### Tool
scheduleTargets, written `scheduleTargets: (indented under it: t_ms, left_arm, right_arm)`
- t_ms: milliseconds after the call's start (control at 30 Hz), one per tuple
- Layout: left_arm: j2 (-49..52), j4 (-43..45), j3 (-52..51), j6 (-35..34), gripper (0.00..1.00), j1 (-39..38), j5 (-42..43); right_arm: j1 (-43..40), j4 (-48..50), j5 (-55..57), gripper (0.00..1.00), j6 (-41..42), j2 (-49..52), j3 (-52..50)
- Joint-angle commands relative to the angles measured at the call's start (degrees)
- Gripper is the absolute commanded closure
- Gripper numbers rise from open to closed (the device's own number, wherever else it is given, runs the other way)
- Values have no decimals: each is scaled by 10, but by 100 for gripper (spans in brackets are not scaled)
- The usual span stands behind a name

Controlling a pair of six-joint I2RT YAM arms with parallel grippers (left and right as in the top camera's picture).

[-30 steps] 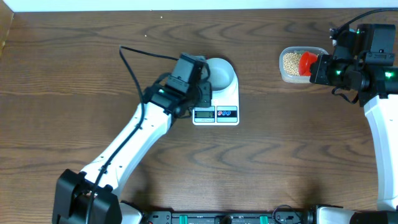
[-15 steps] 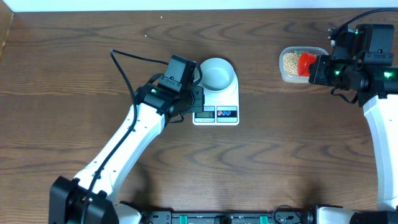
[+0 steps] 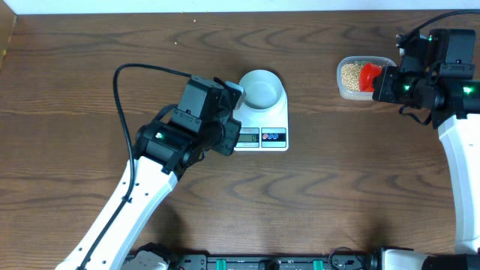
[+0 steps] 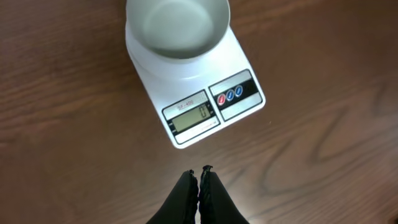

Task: Scoop item into bowl and weigh 50g on scale
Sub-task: 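Raise the left gripper back from the scale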

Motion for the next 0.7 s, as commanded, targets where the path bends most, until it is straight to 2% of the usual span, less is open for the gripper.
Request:
scheduleTargets:
  t_ms: [0,400,667]
  left_arm:
    - [6,-4,-5,53,92,0,5]
    - [38,-2,-5,49,92,1,-28]
    - [39,7,-5,-9,92,8,-27]
  right_arm:
    - [3,-1,-2,99,-6,-7,8]
    - [3,-5,-1,99,-11,-7,8]
    - [3,-4,-1,99,-11,-7,8]
